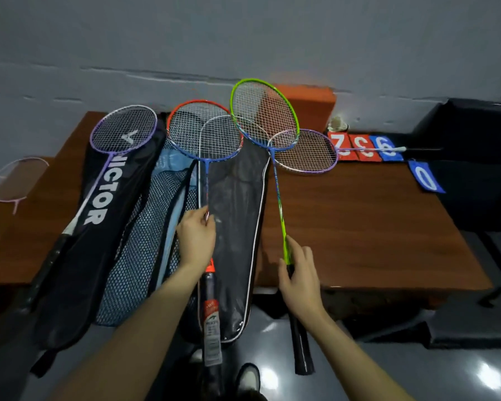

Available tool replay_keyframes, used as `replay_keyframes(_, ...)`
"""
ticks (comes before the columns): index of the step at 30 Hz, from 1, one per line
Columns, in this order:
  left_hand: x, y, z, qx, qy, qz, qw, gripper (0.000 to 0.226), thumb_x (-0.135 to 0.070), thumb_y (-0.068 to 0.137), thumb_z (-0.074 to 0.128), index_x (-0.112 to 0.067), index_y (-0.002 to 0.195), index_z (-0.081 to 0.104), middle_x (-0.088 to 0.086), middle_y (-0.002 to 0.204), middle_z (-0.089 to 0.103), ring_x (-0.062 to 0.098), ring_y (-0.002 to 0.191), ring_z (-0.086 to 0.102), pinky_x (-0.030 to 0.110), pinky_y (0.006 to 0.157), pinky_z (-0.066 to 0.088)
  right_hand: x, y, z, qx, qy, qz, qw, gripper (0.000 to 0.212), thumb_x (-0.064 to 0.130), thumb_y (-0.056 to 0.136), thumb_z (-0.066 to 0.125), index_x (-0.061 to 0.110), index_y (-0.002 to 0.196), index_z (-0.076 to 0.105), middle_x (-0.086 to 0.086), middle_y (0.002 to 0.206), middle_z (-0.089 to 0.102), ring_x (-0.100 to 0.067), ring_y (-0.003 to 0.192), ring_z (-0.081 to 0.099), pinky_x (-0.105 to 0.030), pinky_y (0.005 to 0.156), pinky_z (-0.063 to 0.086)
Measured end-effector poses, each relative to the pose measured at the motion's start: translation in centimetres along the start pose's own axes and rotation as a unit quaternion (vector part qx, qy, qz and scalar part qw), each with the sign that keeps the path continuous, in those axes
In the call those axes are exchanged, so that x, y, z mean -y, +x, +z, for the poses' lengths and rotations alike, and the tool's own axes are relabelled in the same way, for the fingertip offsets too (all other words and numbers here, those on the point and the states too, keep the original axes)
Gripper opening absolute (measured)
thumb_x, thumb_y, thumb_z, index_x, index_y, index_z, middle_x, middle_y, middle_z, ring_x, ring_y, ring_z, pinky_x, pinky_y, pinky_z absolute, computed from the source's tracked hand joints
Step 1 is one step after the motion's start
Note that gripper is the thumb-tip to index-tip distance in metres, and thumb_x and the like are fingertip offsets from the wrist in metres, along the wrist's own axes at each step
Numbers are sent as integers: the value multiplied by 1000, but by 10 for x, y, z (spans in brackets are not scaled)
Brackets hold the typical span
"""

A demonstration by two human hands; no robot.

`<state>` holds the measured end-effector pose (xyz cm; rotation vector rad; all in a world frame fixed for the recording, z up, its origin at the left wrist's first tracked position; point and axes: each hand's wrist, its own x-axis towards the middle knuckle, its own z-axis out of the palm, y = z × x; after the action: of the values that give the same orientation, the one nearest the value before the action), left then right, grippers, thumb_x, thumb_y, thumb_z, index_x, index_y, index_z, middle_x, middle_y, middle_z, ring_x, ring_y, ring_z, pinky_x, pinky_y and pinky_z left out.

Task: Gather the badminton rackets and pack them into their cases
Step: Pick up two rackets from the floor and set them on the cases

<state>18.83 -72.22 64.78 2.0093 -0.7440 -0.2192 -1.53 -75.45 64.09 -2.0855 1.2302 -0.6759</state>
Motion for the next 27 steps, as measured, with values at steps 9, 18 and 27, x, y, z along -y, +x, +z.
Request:
replay_keyframes(9, 40, 42, 60, 200, 45, 4, 979, 44, 3, 80, 56, -4, 124, 55, 16, 120, 52, 30, 112, 50, 22, 96, 35, -11, 33, 25, 20, 2, -14, 1000, 45, 14, 92, 54, 17, 136, 44, 2, 95, 46, -6, 79, 45, -29, 68, 41)
replay_keyframes(18, 78, 7, 30, 221, 219, 162, 936, 57, -43, 80, 39, -9, 122, 56, 7, 123, 59, 30, 109, 53, 43, 88, 40, -5, 51, 68, 43, -18, 8, 999, 42, 19, 91, 55, 20, 132, 48, -2, 105, 54, -18, 91, 56, -34, 74, 47)
replay_keyframes(27, 78, 6, 34, 264, 320, 141, 899, 61, -47, 83, 26, -17, 131, 50, -5, 133, 54, 20, 129, 40, 44, 102, 24, -12, 81, 101, 79, -118, 80, 987, 45, 27, 92, 52, 24, 136, 43, -9, 114, 49, -31, 106, 48, -42, 89, 34)
